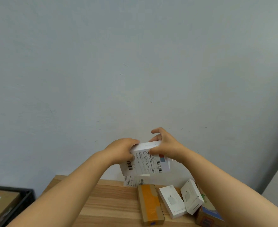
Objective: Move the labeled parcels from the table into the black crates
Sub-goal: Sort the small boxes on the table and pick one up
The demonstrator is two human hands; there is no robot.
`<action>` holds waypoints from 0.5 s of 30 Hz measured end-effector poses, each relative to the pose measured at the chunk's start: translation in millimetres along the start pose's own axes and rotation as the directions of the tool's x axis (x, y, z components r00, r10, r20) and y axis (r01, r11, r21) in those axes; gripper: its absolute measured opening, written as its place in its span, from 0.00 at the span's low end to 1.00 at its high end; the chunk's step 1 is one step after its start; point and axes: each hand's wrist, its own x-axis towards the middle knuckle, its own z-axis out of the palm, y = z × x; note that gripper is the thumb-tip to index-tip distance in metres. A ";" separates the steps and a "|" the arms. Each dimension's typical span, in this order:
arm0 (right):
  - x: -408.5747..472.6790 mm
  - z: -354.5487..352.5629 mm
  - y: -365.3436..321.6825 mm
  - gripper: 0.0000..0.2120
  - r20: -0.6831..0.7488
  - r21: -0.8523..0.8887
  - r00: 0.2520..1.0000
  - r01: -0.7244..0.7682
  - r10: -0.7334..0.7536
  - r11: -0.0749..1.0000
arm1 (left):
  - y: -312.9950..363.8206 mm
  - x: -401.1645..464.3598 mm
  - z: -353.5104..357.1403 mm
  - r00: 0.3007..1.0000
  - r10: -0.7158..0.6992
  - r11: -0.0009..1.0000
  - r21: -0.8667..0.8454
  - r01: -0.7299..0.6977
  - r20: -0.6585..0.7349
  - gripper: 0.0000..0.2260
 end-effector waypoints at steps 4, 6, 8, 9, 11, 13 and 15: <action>4.2 3.3 -0.9 0.40 -0.054 -0.073 0.997 0.049 -0.053 0.996 | -4.7 -7.9 2.6 0.999 -0.027 0.993 -0.112 0.025 -0.021 0.14; 7.2 5.9 1.8 0.47 -0.161 -0.062 0.985 0.050 -0.060 0.997 | -11.6 -10.1 4.7 0.995 -0.080 0.972 -0.227 0.064 -0.061 0.13; 7.9 8.1 4.6 0.51 -0.238 0.023 0.971 0.013 -0.007 1.000 | -19.9 -12.6 5.5 0.983 -0.147 0.915 -0.394 0.093 -0.108 0.13; 7.3 9.6 6.1 0.52 -0.249 0.087 0.968 -0.003 0.025 0.996 | -23.6 -14.1 5.0 0.974 -0.189 0.862 -0.496 0.103 -0.126 0.13; 4.9 14.6 8.2 0.51 -0.231 0.182 0.971 -0.026 0.069 0.983 | -28.8 -17.4 2.3 0.952 -0.279 0.716 -0.689 0.116 -0.130 0.15; 2.7 22.4 7.7 0.48 -0.204 0.221 0.974 -0.049 0.095 0.974 | -34.2 -19.7 0.0 0.936 -0.337 0.577 -0.809 0.115 -0.107 0.16; 1.9 32.6 4.6 0.44 -0.181 0.237 0.977 -0.063 0.108 0.970 | -39.7 -21.2 -1.3 0.929 -0.361 0.476 -0.873 0.107 -0.083 0.17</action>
